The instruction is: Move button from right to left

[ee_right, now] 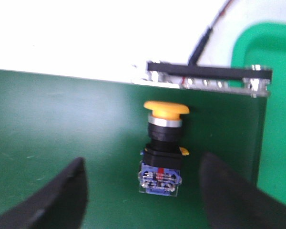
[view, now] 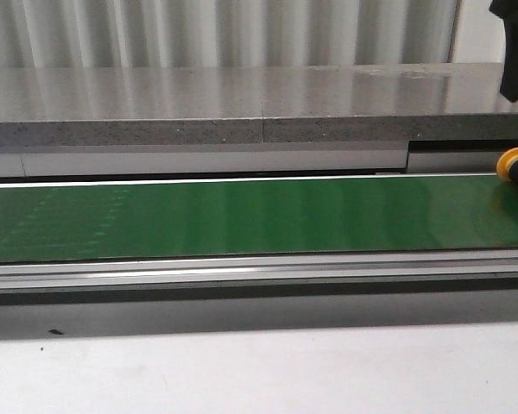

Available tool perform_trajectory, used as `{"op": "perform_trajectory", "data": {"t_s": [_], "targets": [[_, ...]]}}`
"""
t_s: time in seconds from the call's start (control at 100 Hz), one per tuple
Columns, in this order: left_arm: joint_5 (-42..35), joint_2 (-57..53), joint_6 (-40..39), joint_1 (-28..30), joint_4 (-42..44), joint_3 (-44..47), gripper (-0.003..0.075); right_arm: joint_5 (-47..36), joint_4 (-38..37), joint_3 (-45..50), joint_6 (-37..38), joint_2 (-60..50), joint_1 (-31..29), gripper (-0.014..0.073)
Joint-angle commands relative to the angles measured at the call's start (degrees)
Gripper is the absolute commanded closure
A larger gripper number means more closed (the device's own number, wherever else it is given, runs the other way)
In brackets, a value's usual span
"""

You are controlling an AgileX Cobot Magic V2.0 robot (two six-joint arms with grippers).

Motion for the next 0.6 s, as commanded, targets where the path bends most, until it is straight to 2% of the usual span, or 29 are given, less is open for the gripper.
{"op": "perform_trajectory", "data": {"t_s": [0.0,0.11,0.25,0.59], "targets": [[-4.35,-1.79,-0.13,0.05,-0.09,2.18,0.0741,-3.51,-1.92,-0.14,-1.48,-5.43,2.16,0.0283],[-4.35,-1.79,-0.13,0.05,-0.09,2.18,0.0741,-7.05,-2.13,4.03,-1.48,-9.8,4.43,0.0482],[-4.35,-1.79,-0.13,0.05,-0.09,2.18,0.0741,-11.55,-2.13,10.69,-1.63,-15.87,6.16,0.0657],[-4.35,-1.79,-0.13,0.05,-0.09,2.18,0.0741,-17.23,-2.37,24.81,-1.63,-31.07,6.23,0.0662]]}}
